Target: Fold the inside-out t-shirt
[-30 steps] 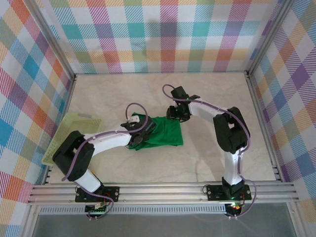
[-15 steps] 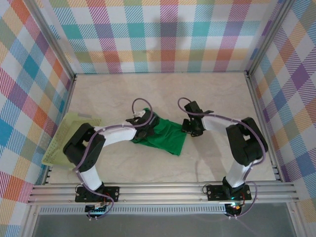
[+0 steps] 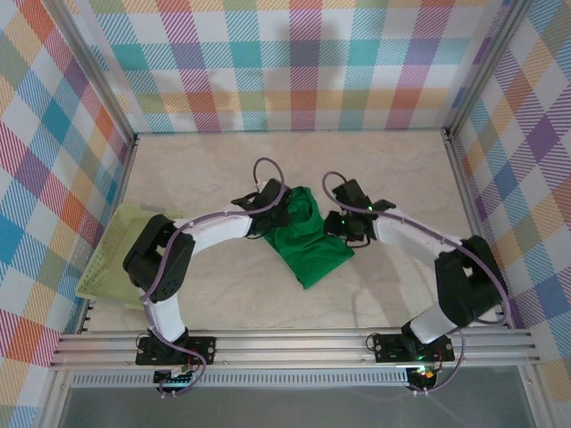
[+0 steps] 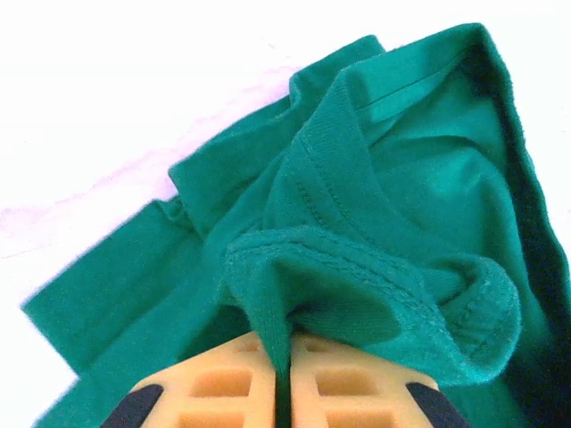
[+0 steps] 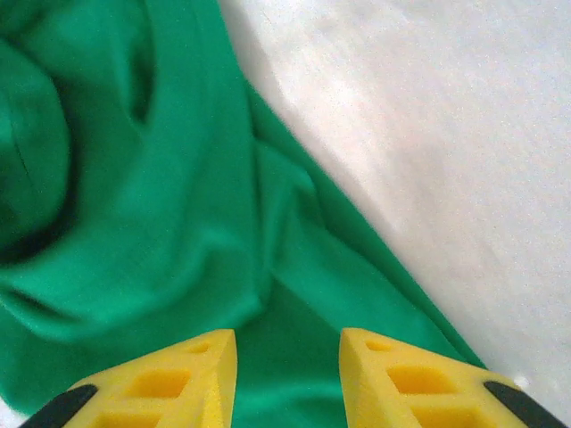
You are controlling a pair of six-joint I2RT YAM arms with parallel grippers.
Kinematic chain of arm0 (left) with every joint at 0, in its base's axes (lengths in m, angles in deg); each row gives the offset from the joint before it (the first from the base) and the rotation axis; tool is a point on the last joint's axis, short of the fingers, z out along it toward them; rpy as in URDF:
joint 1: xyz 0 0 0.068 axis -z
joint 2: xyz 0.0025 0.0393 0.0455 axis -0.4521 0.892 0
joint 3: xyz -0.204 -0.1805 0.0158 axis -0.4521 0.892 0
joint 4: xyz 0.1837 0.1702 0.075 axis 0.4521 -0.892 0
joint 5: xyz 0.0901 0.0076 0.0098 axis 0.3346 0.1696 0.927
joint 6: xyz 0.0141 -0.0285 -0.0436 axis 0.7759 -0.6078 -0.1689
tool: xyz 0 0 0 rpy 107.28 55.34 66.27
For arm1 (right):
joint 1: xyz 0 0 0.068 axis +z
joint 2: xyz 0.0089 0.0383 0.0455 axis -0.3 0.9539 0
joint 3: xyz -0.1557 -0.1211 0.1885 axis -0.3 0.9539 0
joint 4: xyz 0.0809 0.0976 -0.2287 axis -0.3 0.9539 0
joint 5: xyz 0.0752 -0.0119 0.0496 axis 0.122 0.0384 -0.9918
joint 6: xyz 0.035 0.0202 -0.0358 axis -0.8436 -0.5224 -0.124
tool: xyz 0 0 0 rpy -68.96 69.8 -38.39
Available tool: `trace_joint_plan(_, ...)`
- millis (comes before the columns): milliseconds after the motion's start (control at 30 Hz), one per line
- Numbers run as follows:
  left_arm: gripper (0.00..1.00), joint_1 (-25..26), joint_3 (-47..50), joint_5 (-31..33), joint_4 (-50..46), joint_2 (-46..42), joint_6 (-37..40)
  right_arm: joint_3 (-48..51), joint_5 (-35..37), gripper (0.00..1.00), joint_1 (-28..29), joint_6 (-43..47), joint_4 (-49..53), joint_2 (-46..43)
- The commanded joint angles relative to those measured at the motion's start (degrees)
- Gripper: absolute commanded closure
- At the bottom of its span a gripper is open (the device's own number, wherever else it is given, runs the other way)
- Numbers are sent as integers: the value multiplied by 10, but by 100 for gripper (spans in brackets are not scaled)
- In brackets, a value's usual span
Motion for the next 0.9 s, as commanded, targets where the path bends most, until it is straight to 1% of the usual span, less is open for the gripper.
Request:
trace_joint_plan(0, 89, -21, 37, 6, -22, -38, 13, -31, -14, 64, -3, 32, -24, 58)
trace_joint_plan(33, 88, -26, 46, 9, -22, -42, 9, -35, -13, 64, -5, 28, -24, 72)
trace_joint_plan(67, 88, -30, 55, 3, 2, -45, 8, -35, -12, 65, -7, 26, -23, 81)
trace_joint_plan(167, 87, -46, 72, -16, 16, -47, -9, -13, -13, 66, -7, 20, -33, 96)
trace_joint_plan(267, 86, -55, 93, -1, 15, -57, -40, 25, -13, 68, -8, 7, -44, 92)
trace_joint_plan(333, 81, -56, 116, 21, 13, -70, -68, 53, -17, 70, -9, -7, -53, 85)
trace_joint_plan(400, 73, -56, 133, 17, 29, -74, -77, 75, -27, 72, -8, -24, -55, 79)
trace_joint_plan(433, 72, -57, 129, 9, 32, -64, -73, 87, -30, 74, -6, -35, -53, 73)
trace_joint_plan(533, 74, -59, 84, -21, 30, -8, -53, 128, -33, 76, 5, -73, -48, 40)
trace_joint_plan(600, 76, -59, 49, -44, 38, 32, -43, 149, -34, 76, 25, -92, -39, 11)
trace_joint_plan(700, 77, -59, -21, -84, 45, 84, -18, 171, -29, 76, 57, -118, -17, -32)
trace_joint_plan(800, 80, -54, -98, -131, 26, 129, 4, 182, -28, 76, 78, -135, -14, -70)
trace_joint_plan(833, 80, -50, -113, -131, 13, 131, 12, 180, -24, 75, 80, -134, -13, -80)
trace_joint_plan(867, 79, -47, -121, -119, 1, 126, 17, 175, -15, 73, 80, -131, -6, -87)
